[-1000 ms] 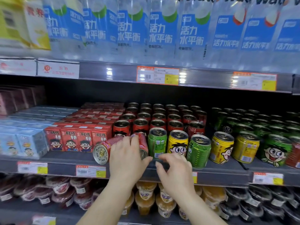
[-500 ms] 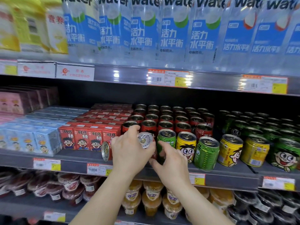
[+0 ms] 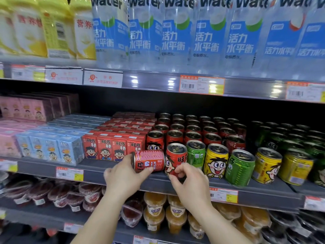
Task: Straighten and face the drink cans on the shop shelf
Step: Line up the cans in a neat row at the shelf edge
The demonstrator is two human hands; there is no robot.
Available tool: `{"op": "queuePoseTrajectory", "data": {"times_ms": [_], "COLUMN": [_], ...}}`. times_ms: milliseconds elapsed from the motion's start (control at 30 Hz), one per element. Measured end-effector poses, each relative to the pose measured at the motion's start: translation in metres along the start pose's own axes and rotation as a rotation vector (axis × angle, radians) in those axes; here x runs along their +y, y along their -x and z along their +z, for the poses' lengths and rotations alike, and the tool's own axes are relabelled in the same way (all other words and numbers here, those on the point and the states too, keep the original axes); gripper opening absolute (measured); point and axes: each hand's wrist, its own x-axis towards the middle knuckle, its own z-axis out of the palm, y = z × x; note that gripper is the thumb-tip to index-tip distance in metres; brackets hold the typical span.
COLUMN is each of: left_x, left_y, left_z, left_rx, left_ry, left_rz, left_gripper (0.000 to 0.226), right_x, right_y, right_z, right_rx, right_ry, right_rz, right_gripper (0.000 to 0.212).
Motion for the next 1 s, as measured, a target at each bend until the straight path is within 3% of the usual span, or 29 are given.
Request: {"op": "queuePoseTrajectory", "data": {"times_ms": [67,167,300,400,567,667,1000], "left_x": [0.002,0.000,0.007,0.015,0.010,0.000,-0.005], "left_y": [-0.001,-0.005,-0.013,-0.014,-0.009,-0.014,-0.014], "left_z": [0.003,0.001,-0.002,0.003,0.021,0.025,0.027], "left_rx": [0.035,0.100,0.077,-0.025,0.083,0.115,0.147], "left_ry": [0.021,0.257,0.455,0.409,0.097,0.111,0.215], "left_rz": [-0.007,-0.023,0.103,0.154,0.168,0.144,0.186], "left_gripper": [0.080,0.075,0.083,0.092,0.067,0.068,0.057], "right_x": [0.000,-0.001,-0.001,-0.001,0.008,0.009,0.008], "right_y": [-0.001,-0.001,0.000,0.002,-0.002,-0.007,-0.014], "right_z": [0.002,0.002,0.003,0.004,0.001,0.005,0.012], "right_rx": [0.013,0.019,0.030,0.049,0.138,0.129,0.124], "right_ry": [0.003,-0.003,-0.001,0.001,0.068,0.087,0.056], "right_rz": [0.005,0.013,0.026,0.037,0.171,0.196,0.161], "right_gripper": [0.012,0.011,0.011,0.013,0.028,0.041,0.039]}}
